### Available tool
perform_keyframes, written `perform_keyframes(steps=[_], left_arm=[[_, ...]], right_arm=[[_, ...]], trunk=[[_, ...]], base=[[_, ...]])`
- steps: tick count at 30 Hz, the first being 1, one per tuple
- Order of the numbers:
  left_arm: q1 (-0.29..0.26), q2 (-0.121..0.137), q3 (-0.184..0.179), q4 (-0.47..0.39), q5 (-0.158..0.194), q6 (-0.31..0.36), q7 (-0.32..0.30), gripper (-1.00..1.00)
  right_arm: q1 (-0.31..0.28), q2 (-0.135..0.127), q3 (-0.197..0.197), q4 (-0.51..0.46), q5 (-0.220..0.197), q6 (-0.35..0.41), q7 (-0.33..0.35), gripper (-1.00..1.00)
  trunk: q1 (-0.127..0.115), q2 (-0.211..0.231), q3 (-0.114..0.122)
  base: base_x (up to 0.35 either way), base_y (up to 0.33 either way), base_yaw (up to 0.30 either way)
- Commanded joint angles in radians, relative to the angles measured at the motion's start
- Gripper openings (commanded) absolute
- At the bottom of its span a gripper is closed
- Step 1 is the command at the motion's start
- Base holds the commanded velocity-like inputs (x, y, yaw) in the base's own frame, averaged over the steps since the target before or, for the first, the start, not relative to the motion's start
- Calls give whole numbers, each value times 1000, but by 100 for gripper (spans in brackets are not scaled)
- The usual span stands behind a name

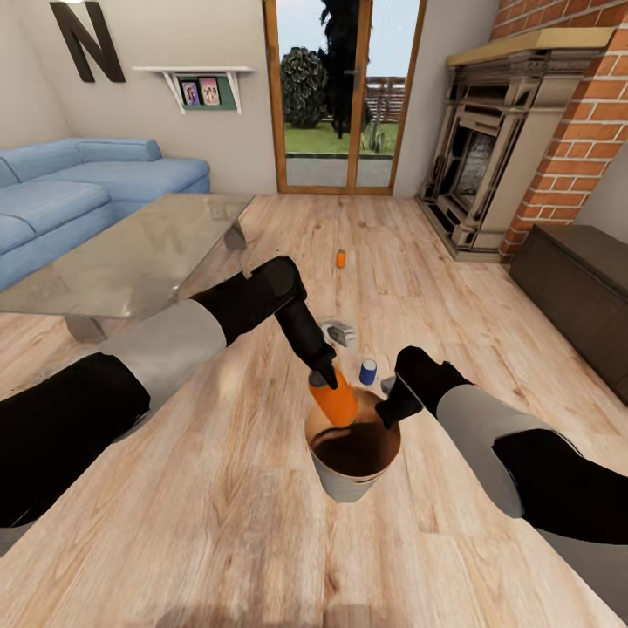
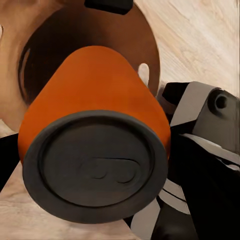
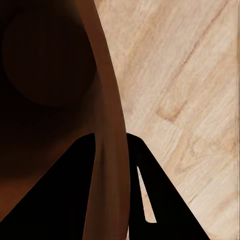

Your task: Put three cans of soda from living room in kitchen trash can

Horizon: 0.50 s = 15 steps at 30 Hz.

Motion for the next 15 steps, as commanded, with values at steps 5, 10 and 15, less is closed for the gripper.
perform_keyframes(steps=[5,10,15], left_arm=[[56,0,-1,-38,-1,0,29,-100],[65,0,-1,-68,-3,0,41,-100],[124,0,-1,-80,-4,0,139,-100]], right_arm=[[-1,23,-14,1,-35,8,1,-100],[-1,28,-17,2,-35,8,-17,-100],[-2,50,-28,17,-35,8,-30,-100]], trunk=[[0,0,0],[0,0,0],[0,0,0]], base=[[0,0,0],[0,0,0],[0,0,0]])
